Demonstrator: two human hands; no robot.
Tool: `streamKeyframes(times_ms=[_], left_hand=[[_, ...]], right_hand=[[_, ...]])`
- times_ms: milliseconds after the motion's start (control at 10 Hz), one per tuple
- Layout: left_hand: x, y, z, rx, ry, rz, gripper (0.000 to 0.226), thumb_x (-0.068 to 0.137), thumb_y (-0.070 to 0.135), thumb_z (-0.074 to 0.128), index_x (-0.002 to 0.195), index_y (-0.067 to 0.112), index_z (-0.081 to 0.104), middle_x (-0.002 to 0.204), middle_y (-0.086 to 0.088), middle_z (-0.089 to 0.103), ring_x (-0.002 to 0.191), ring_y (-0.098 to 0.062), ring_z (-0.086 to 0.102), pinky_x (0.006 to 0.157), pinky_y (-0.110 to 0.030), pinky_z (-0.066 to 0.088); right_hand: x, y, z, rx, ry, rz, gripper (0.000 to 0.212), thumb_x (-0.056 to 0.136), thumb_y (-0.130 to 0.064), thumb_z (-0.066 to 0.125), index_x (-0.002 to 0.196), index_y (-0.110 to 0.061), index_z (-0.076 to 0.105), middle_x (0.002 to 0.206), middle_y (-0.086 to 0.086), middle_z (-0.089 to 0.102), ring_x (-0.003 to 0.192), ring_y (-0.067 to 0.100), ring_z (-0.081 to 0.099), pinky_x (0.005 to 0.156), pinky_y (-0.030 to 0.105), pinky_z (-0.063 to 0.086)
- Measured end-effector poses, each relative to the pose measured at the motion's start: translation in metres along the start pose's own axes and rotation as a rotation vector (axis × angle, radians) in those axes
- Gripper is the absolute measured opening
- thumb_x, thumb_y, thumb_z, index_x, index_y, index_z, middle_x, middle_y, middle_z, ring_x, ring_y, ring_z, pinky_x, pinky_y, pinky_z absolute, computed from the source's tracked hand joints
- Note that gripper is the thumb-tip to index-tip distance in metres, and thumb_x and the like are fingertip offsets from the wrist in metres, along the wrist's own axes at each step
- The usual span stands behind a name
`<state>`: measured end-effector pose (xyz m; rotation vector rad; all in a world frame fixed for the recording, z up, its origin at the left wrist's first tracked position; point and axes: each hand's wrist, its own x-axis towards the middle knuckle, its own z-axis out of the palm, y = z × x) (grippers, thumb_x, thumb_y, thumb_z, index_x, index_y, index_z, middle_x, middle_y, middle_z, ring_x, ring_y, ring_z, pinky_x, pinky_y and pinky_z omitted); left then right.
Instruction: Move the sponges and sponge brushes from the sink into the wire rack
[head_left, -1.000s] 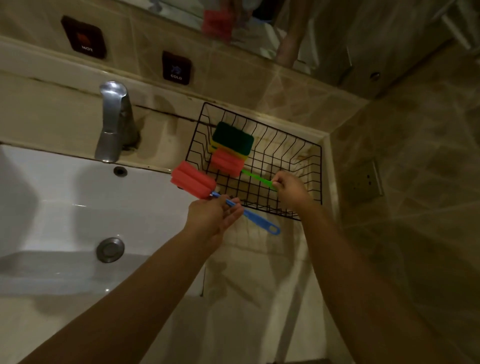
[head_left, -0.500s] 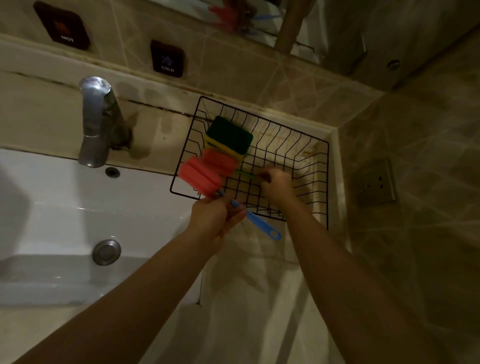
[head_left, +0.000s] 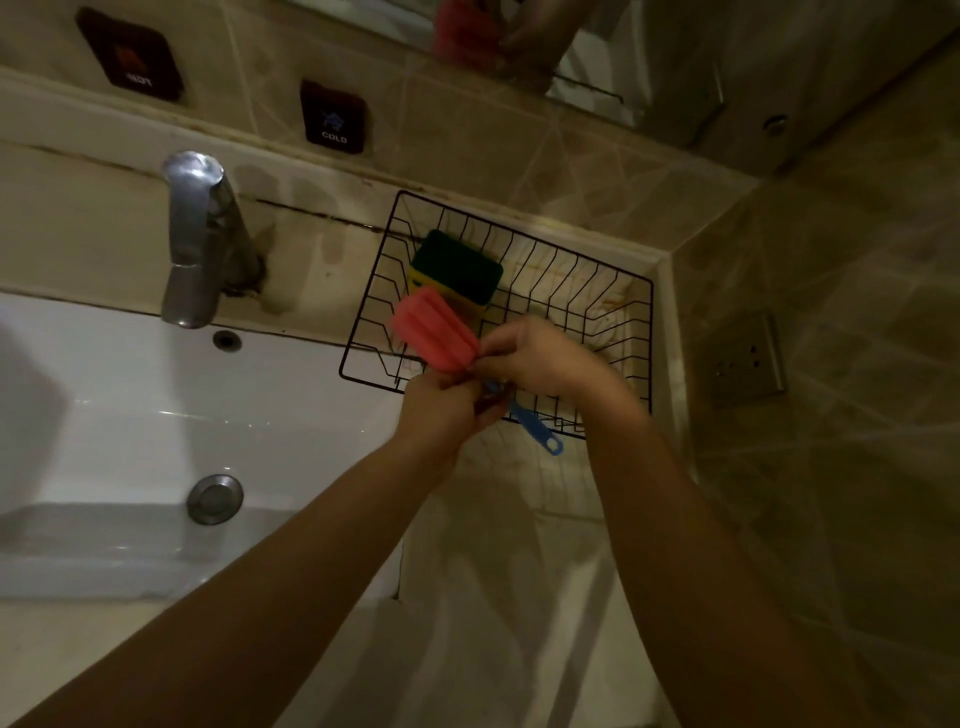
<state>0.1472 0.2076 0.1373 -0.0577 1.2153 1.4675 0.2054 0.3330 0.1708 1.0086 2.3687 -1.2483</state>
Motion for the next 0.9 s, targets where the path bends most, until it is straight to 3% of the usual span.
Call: streamKeyframes(times_ms=[100,200,300,400,500,600,700,800,900], left_hand=[[0.0,0.003,-0.012,0.437,0.121,0.137,0.02,0.083,0.007,0.062,0.101,0.004,0.072,0.096,-0.014,0.073,0.086,-0.025,0.073,0.081,-0.04,0.061],[0.0,0.007,-0.032,0.931,0.238,0.324,0.037,0.081,0.008,0.06,0.116,0.011,0.07,0.114,-0.005,0.072,0.095,-0.023,0.071,0.089,-0.035,0.057],[0.0,0.006,-0.043,1.21,0.166,0.372,0.035,0.085,0.008,0.057,0.116,0.013,0.069,0.116,-0.007,0.071,0.093,-0.022,0.068,0.081,-0.024,0.049],[0.0,0.005,-0.041,1.36,0.13,0.298,0.032,0.093,0.011,0.049,0.12,0.009,0.065,0.123,-0.009,0.064,0.1,-0.019,0.059,0.09,-0.029,0.045],[0.002,0.002,-0.04,1.434,0.109,0.28,0.033,0.097,0.014,0.045,0.125,0.007,0.061,0.124,-0.009,0.062,0.114,-0.023,0.056,0.094,-0.026,0.04],[0.009,-0.001,-0.039,1.476,0.044,0.213,0.036,0.099,0.016,0.041,0.132,0.008,0.056,0.101,-0.004,0.058,0.107,-0.018,0.051,0.095,-0.022,0.036],[0.004,0.002,-0.039,1.489,0.07,0.243,0.034,0.097,0.012,0.043,0.126,0.007,0.06,0.097,-0.007,0.059,0.105,-0.02,0.052,0.095,-0.026,0.039],[-0.007,0.005,-0.044,1.489,0.088,0.514,0.031,0.092,0.009,0.048,0.117,0.013,0.066,0.116,-0.009,0.067,0.109,-0.026,0.06,0.091,-0.035,0.047],[-0.008,0.013,-0.05,1.48,0.037,0.483,0.034,0.091,0.011,0.051,0.122,0.013,0.064,0.123,-0.007,0.065,0.112,-0.026,0.059,0.093,-0.032,0.045]], right_hand=[[0.002,0.001,-0.004,0.005,0.136,0.018,0.012,0.084,-0.021,0.071,0.094,-0.016,0.076,0.091,0.005,0.074,0.089,0.019,0.067,0.083,0.039,0.055],[0.012,0.009,0.0,-0.03,0.307,0.01,0.01,0.08,-0.02,0.075,0.089,-0.017,0.077,0.088,-0.001,0.075,0.087,0.015,0.067,0.08,0.032,0.054],[0.028,0.018,0.023,-0.244,0.277,0.063,0.006,0.076,-0.024,0.077,0.079,-0.02,0.073,0.085,0.0,0.07,0.084,0.017,0.063,0.076,0.034,0.053],[0.043,0.027,0.051,-0.296,0.209,0.113,0.01,0.077,-0.016,0.072,0.07,-0.022,0.068,0.075,0.0,0.067,0.072,0.016,0.062,0.069,0.034,0.054],[0.055,0.033,0.064,-0.215,0.233,0.168,0.009,0.078,-0.015,0.073,0.075,-0.023,0.071,0.08,0.0,0.071,0.073,0.016,0.064,0.066,0.03,0.052],[0.063,0.034,0.061,-0.26,0.277,0.169,0.007,0.075,-0.015,0.074,0.072,-0.022,0.072,0.082,0.001,0.068,0.075,0.017,0.062,0.066,0.028,0.048],[0.065,0.035,0.056,-0.319,0.255,0.214,0.009,0.073,-0.024,0.077,0.072,-0.018,0.07,0.077,0.0,0.064,0.07,0.015,0.058,0.059,0.024,0.043],[0.06,0.038,0.053,-0.415,0.232,0.266,0.024,0.078,-0.032,0.073,0.064,-0.019,0.058,0.075,-0.001,0.057,0.069,0.012,0.049,0.05,0.022,0.033],[0.045,0.027,0.047,-0.369,0.333,0.274,0.02,0.077,-0.029,0.074,0.072,-0.016,0.06,0.088,0.002,0.053,0.078,0.017,0.051,0.056,0.024,0.038]])
